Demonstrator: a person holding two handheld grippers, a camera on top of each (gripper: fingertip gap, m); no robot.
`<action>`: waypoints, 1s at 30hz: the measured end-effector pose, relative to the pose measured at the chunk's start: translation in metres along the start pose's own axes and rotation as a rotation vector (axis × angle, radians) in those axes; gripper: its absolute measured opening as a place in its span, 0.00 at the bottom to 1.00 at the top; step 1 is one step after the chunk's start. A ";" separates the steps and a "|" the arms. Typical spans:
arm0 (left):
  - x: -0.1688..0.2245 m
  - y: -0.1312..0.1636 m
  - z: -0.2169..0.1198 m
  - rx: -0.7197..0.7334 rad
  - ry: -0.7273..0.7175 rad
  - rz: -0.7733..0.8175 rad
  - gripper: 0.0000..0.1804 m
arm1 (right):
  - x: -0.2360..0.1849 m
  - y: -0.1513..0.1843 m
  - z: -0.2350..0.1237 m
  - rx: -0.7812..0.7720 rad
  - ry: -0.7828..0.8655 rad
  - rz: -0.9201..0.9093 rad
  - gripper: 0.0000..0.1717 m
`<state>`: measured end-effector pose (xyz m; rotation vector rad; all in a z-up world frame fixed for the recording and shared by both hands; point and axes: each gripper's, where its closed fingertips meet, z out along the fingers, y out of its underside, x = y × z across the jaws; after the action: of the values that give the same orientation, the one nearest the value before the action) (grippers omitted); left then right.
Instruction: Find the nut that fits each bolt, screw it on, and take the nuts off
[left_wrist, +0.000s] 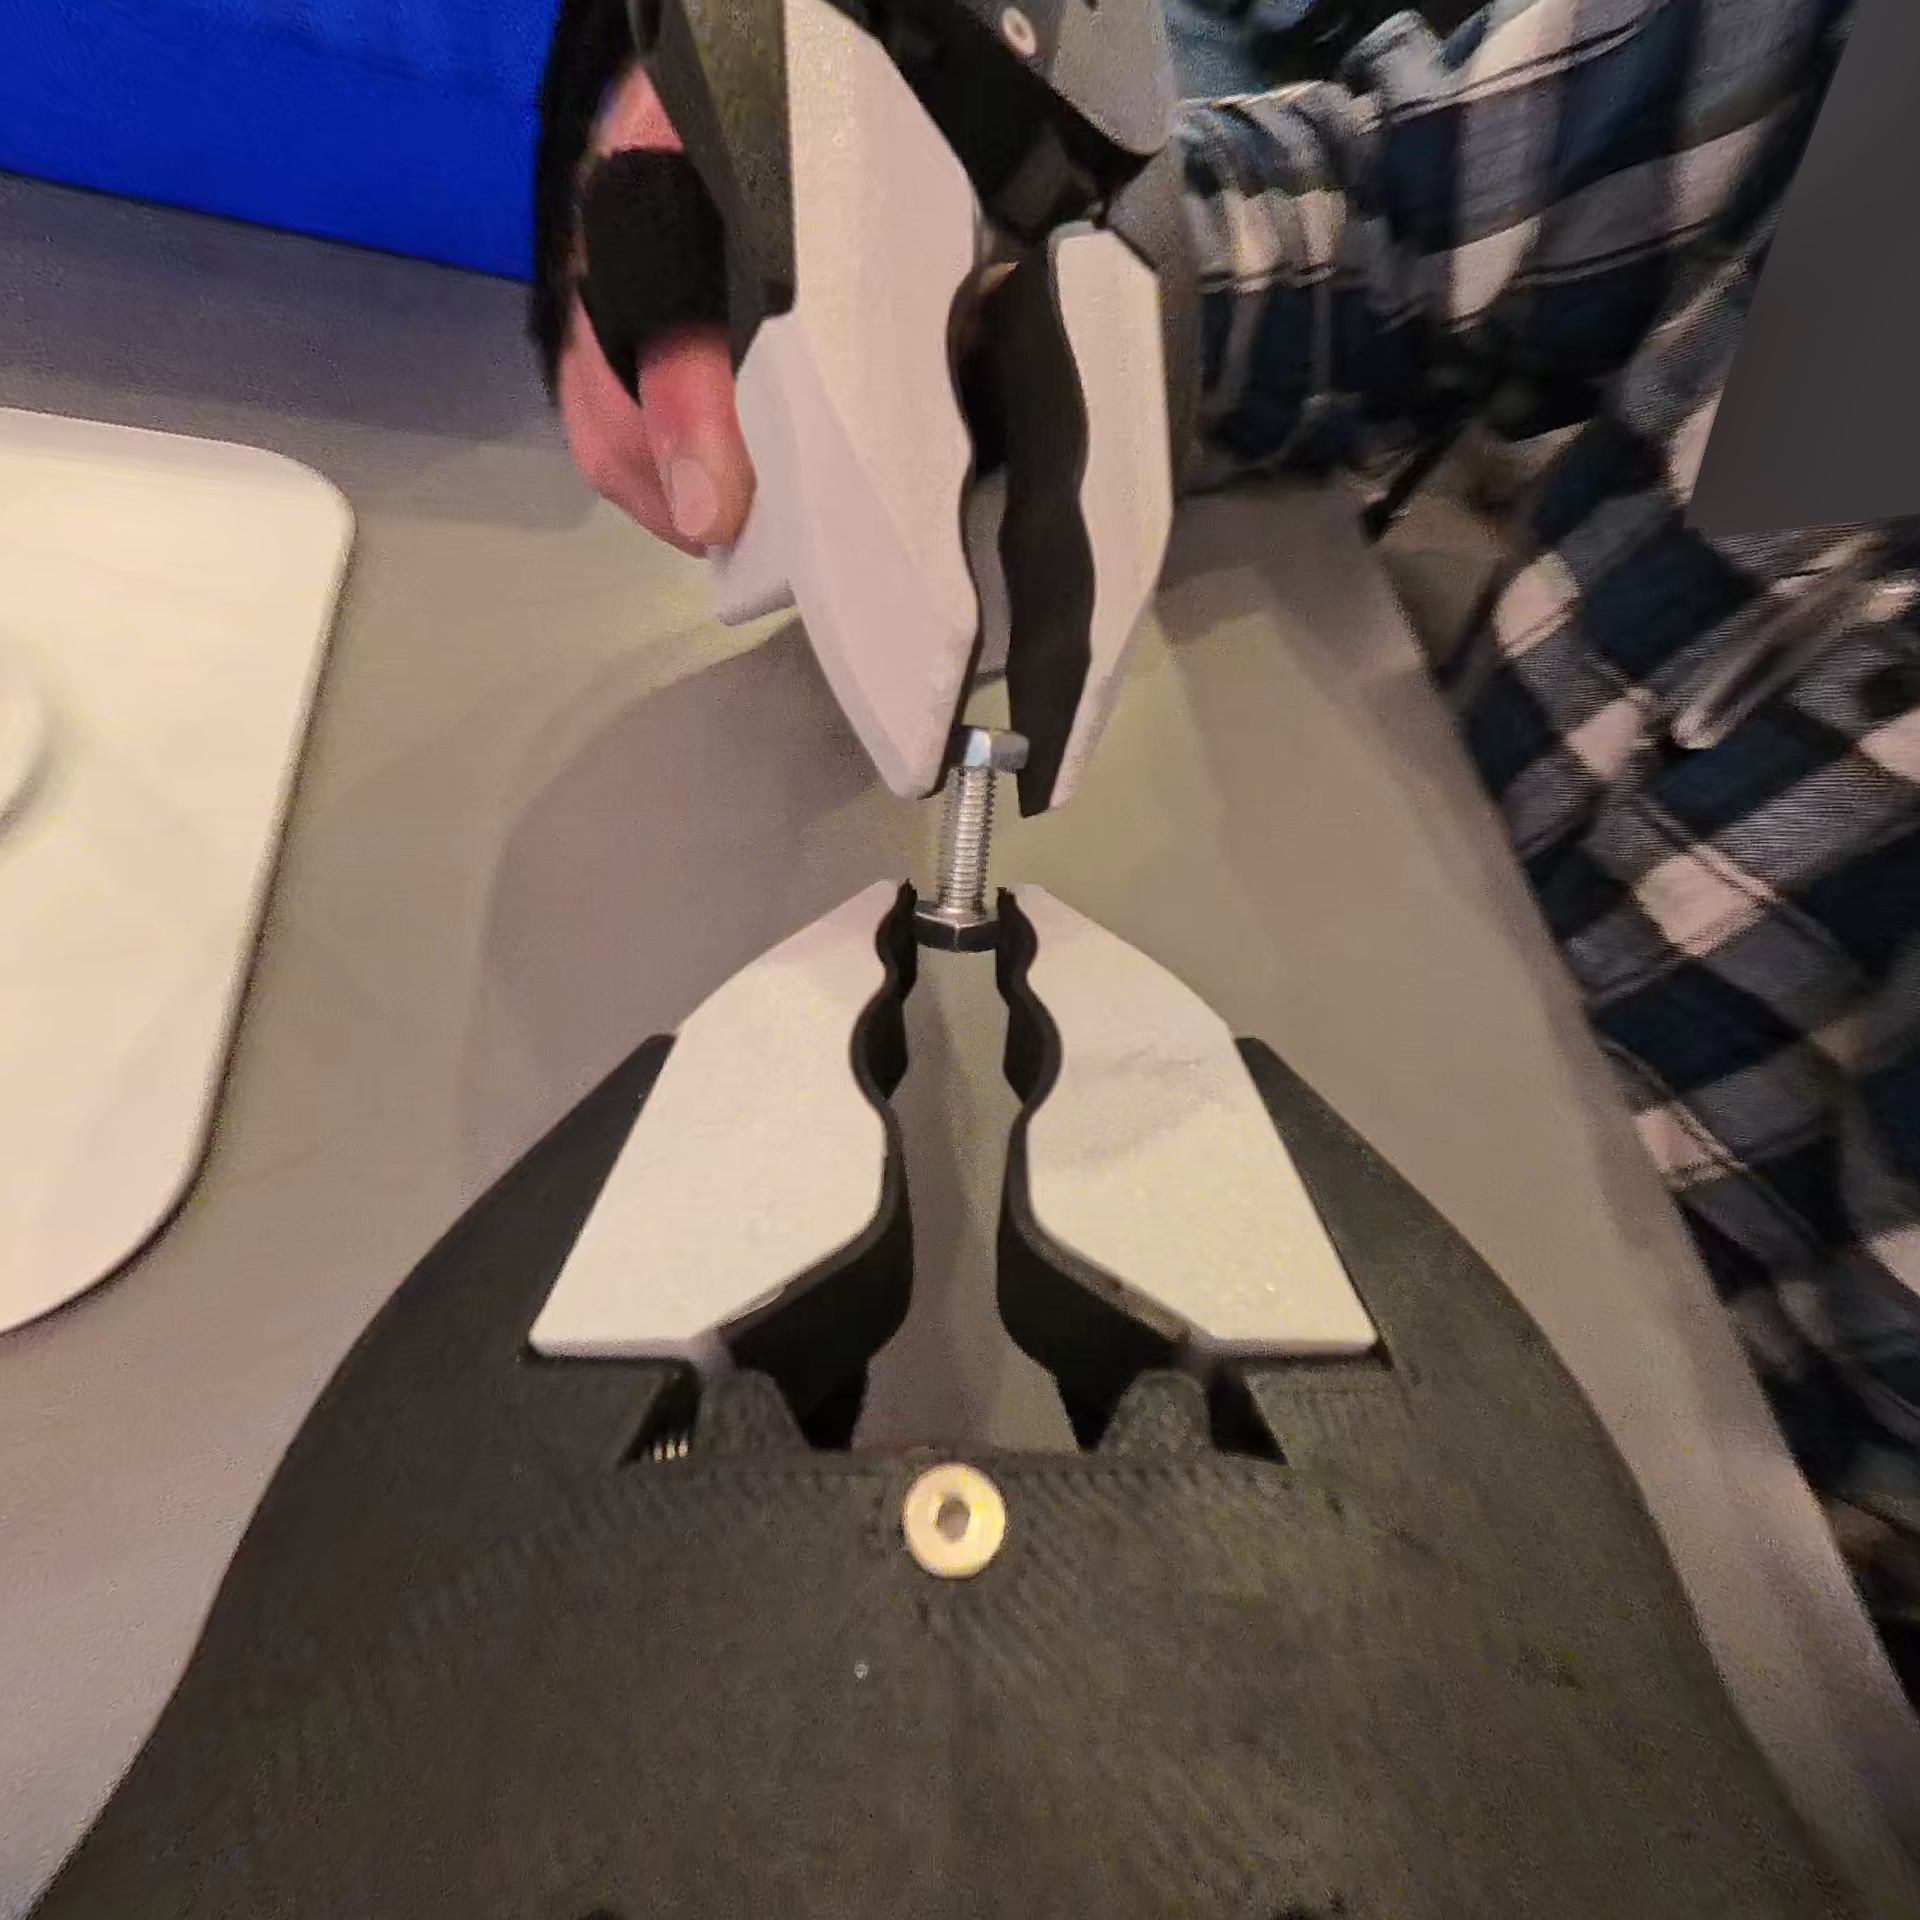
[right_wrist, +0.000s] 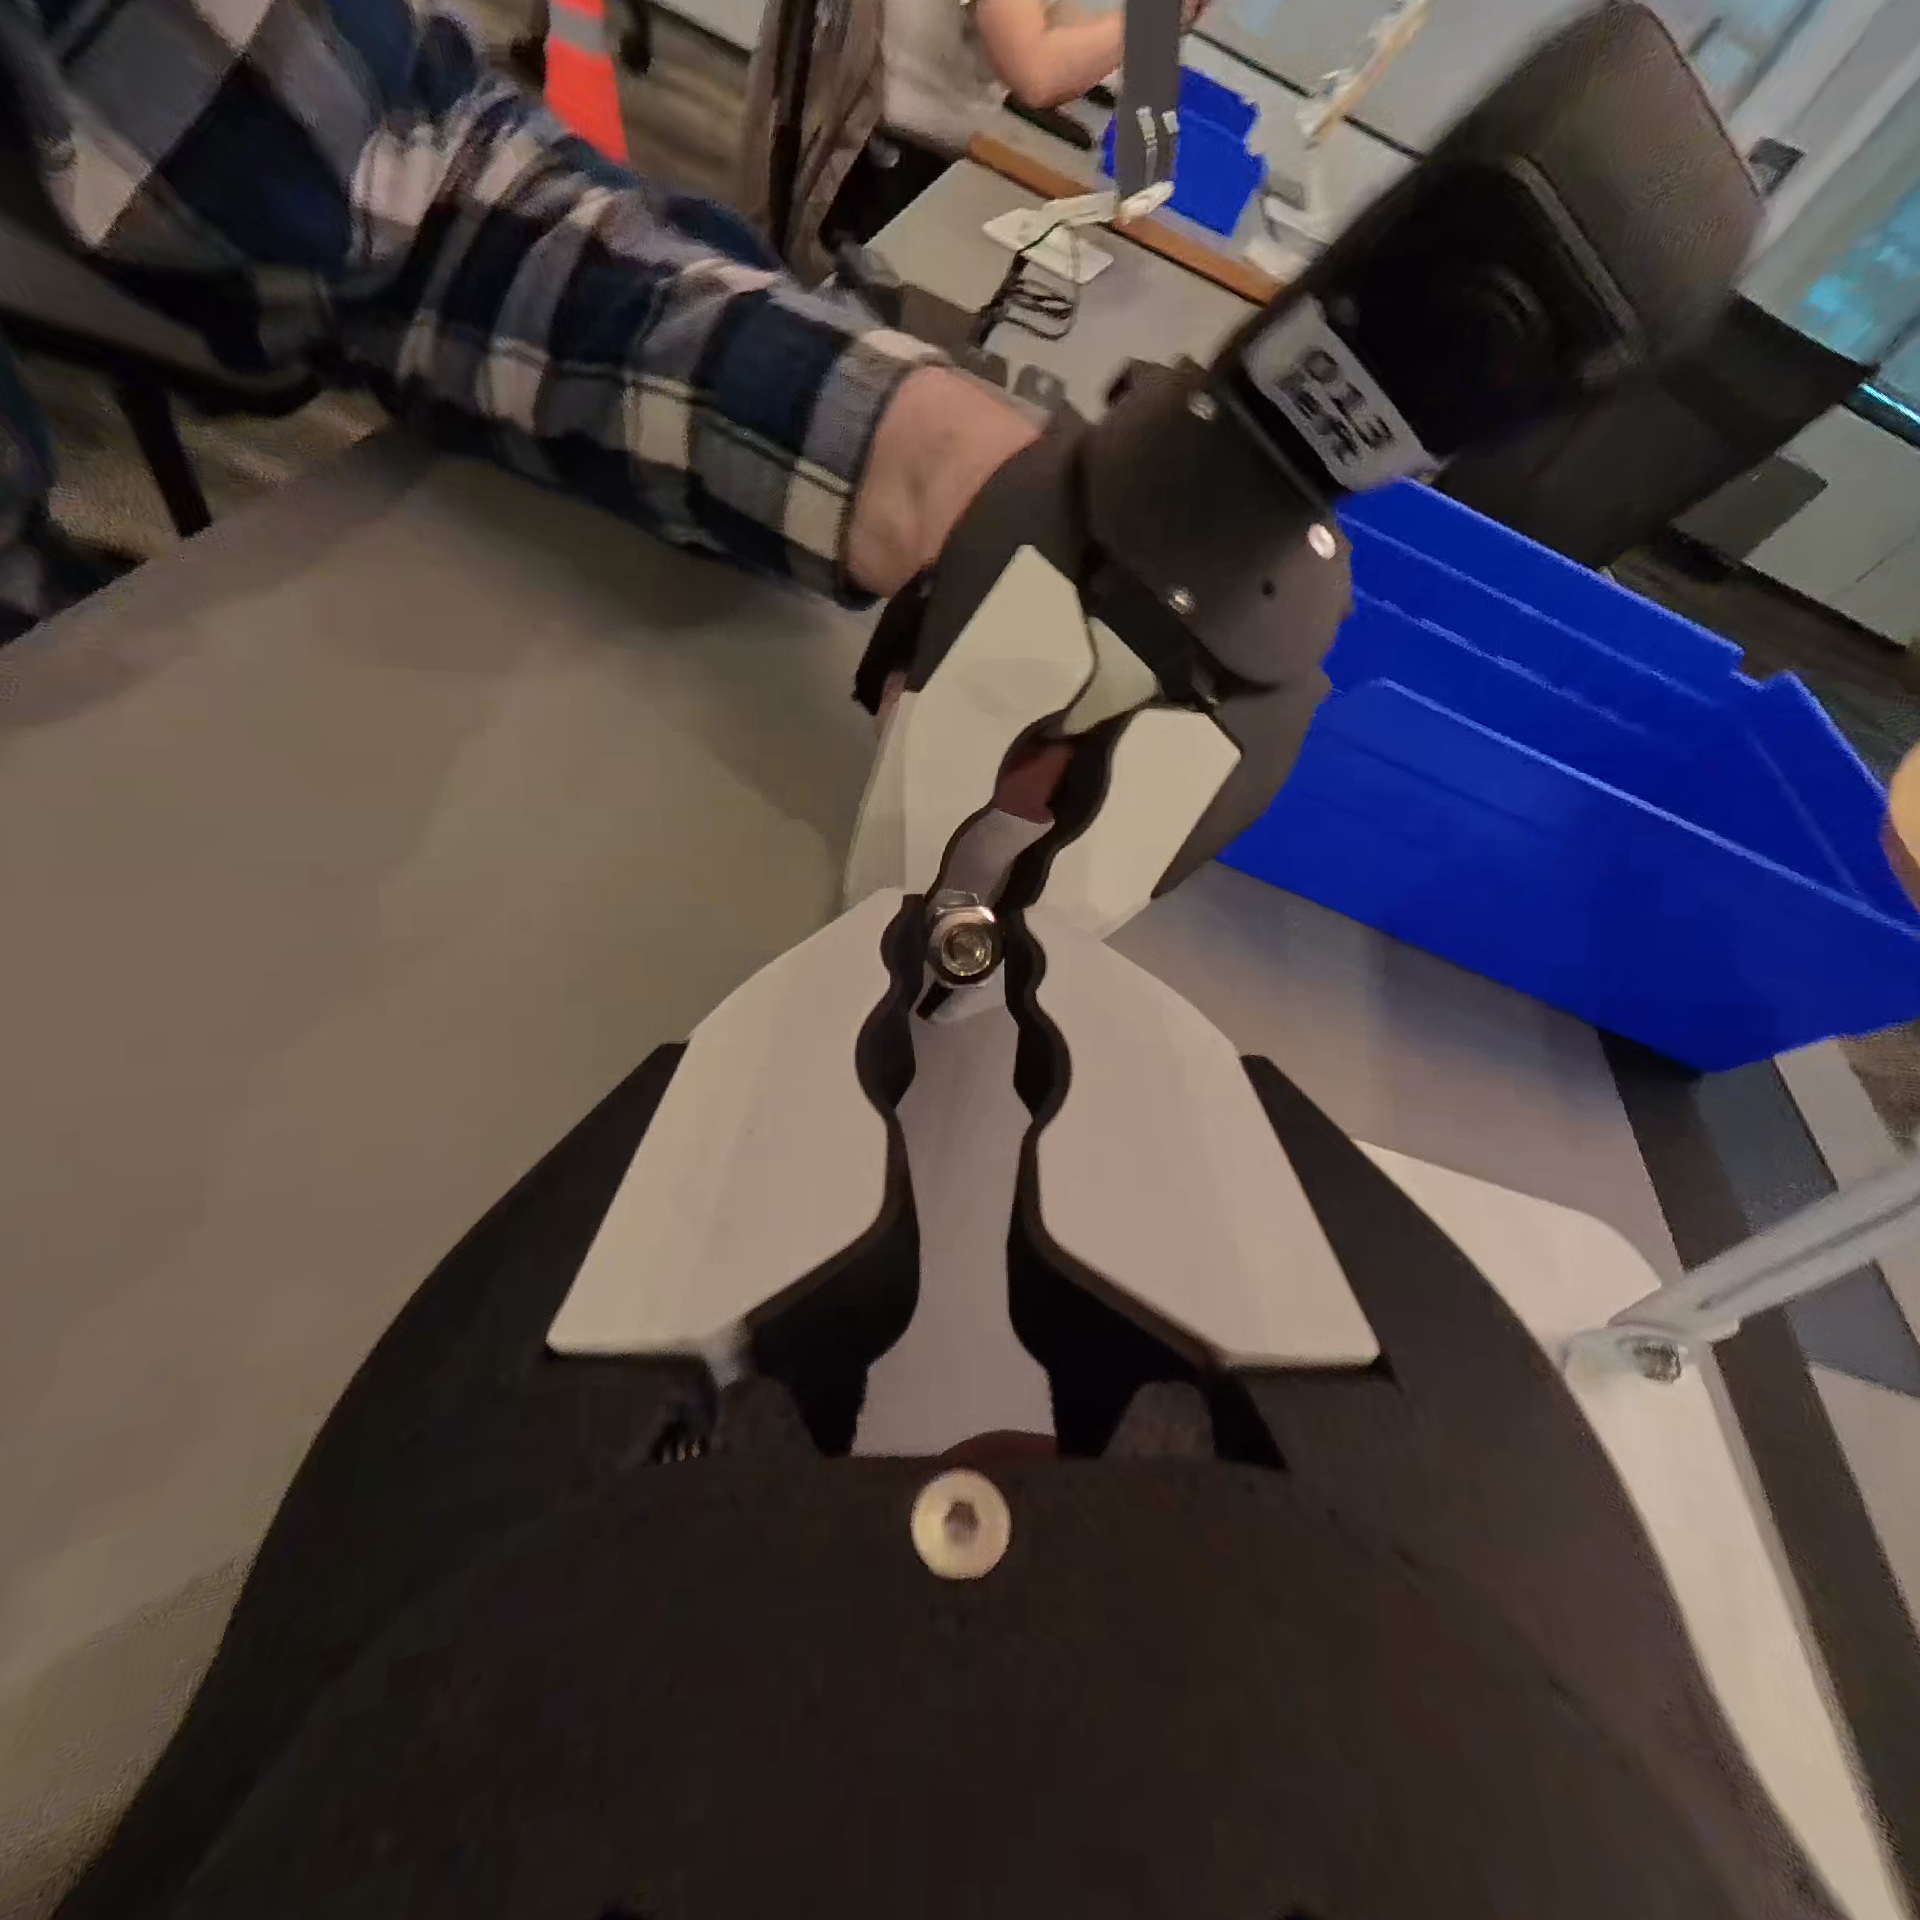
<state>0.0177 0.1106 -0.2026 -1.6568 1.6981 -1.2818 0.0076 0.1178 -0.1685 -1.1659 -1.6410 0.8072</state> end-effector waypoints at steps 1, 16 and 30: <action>0.007 0.001 0.000 0.013 0.064 -0.014 0.08 | -0.004 -0.001 0.001 -0.013 -0.012 -0.034 0.09; -0.001 -0.007 -0.006 0.046 -0.064 0.055 0.24 | 0.012 -0.006 -0.004 0.060 0.037 0.098 0.09; -0.056 -0.035 -0.024 0.026 -0.841 0.539 0.13 | 0.050 0.006 -0.014 0.329 0.039 0.704 0.09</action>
<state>0.0266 0.1763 -0.1782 -1.2950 1.4069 -0.2723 0.0167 0.1665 -0.1535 -1.5134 -0.9927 1.4193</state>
